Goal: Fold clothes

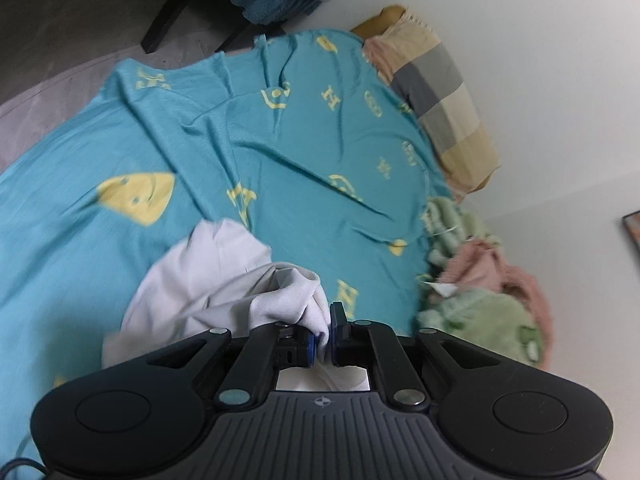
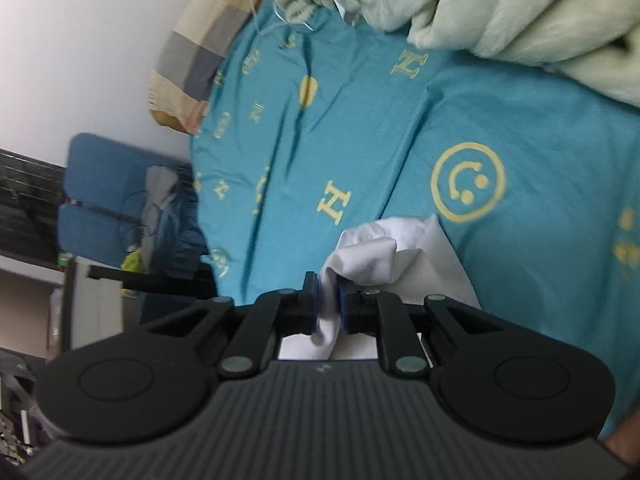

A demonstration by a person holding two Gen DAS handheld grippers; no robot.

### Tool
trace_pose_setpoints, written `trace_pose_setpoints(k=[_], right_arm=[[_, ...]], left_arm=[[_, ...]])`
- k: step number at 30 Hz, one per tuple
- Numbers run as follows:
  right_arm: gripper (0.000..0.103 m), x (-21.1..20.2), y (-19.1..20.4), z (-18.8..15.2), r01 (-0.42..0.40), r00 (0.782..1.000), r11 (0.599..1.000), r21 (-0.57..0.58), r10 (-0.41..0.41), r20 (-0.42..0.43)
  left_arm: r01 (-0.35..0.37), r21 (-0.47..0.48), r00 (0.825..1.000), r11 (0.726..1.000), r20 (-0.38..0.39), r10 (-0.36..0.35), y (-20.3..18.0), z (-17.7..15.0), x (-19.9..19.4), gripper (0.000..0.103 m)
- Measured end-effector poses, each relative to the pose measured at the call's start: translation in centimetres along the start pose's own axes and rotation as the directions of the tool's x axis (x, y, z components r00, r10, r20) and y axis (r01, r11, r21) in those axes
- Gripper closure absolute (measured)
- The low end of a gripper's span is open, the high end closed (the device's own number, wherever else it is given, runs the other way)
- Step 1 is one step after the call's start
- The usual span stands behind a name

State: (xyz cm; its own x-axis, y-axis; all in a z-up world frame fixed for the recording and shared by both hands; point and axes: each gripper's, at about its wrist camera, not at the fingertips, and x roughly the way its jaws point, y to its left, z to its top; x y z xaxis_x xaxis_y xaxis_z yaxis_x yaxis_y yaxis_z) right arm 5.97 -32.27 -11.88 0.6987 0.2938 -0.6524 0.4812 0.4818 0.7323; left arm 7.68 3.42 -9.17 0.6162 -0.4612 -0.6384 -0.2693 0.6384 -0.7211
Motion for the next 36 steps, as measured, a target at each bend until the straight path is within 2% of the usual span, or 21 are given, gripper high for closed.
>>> trace_pose_setpoints(k=[4, 7, 10, 14, 19, 20, 22, 23, 24, 25, 26, 27, 30, 31, 33, 36], right_arm=[[0.089, 5.4, -1.2, 1.6, 0.026, 0.999, 1.0, -0.016, -0.027, -0.033], [0.089, 8.3, -2.7, 2.3, 0.052, 0.995, 0.998, 0.041, -0.049, -0.086], [0.089, 9.2, -2.5, 2.4, 0.071, 0.994, 0.997, 0.031, -0.068, -0.089], [0.089, 9.3, -2.3, 2.3, 0.08, 0.993, 0.997, 0.005, -0.079, -0.083], [0.087, 8.9, -1.9, 2.2, 0.07, 0.994, 0.997, -0.034, -0.073, -0.084], [0.085, 8.7, -1.8, 2.2, 0.062, 0.994, 0.997, -0.045, -0.066, -0.089], [0.076, 8.2, -1.3, 2.2, 0.029, 0.995, 0.997, -0.075, -0.037, -0.098], [0.062, 7.7, -0.9, 2.2, 0.005, 0.996, 0.995, -0.102, -0.014, -0.093], [0.05, 7.2, -0.2, 1.9, -0.017, 0.997, 0.989, -0.146, 0.006, -0.078], [0.045, 6.6, 0.5, 1.6, -0.037, 0.998, 0.981, -0.189, 0.026, -0.063], [0.038, 6.0, 1.3, 1.2, -0.056, 0.998, 0.969, -0.241, 0.047, -0.043], [0.033, 5.7, 2.3, 0.9, -0.074, 0.997, 0.952, -0.297, 0.068, -0.028], [0.033, 5.1, 4.1, -0.3, -0.054, 0.997, 0.889, -0.454, 0.07, 0.018], [0.033, 5.5, 4.4, -0.6, -0.02, 0.998, 0.865, -0.501, 0.046, 0.038], [0.033, 6.2, 4.8, -1.3, 0.049, 0.997, 0.808, -0.586, 0.0, 0.083], [0.033, 9.0, 4.3, -1.3, 0.111, 0.994, 0.764, -0.635, -0.076, 0.082]], left_arm=[[-0.005, 0.043, 1.0, 0.999, -0.017, 0.006, 1.7, 1.0, 3.6, 0.093], [-0.008, 0.076, 1.0, 0.997, -0.028, 0.01, 3.0, 1.6, 6.0, 0.093], [-0.01, 0.109, 0.999, 0.994, -0.038, 0.014, 4.2, 2.1, 8.2, 0.093], [-0.027, 0.213, 1.0, 0.977, -0.005, 0.029, 3.0, 1.2, 7.6, 0.093], [-0.056, 0.353, 0.998, 0.934, 0.047, 0.042, 1.1, -0.1, 6.5, 0.09], [-0.062, 0.381, 0.997, 0.923, 0.057, 0.044, 0.7, -0.4, 6.3, 0.088], [-0.076, 0.434, 0.996, 0.898, 0.079, 0.046, -0.1, -1.0, 5.9, 0.072], [-0.083, 0.459, 0.995, 0.884, 0.089, 0.047, -0.5, -1.2, 5.6, 0.067], [-0.09, 0.485, 0.994, 0.87, 0.1, 0.047, -0.9, -1.5, 5.4, 0.055], [-0.098, 0.509, 0.993, 0.855, 0.111, 0.047, -1.2, -1.8, 5.2, 0.042], [-0.105, 0.534, 0.991, 0.839, 0.121, 0.047, -1.6, -2.1, 5.0, 0.035], [-0.113, 0.557, 0.99, 0.822, 0.132, 0.047, -2.0, -2.3, 4.8, 0.023], [-0.164, 0.63, 0.982, 0.759, 0.176, 0.066, -2.8, -3.3, 4.7, 0.019], [-0.184, 0.651, 0.979, 0.737, 0.19, 0.077, -2.9, -3.5, 4.8, 0.019], [-0.217, 0.667, 0.975, 0.713, 0.18, 0.129, -2.7, -3.5, 5.7, 0.019], [-0.239, 0.674, 0.971, 0.699, 0.149, 0.188, -1.8, -3.2, 7.2, 0.019]])
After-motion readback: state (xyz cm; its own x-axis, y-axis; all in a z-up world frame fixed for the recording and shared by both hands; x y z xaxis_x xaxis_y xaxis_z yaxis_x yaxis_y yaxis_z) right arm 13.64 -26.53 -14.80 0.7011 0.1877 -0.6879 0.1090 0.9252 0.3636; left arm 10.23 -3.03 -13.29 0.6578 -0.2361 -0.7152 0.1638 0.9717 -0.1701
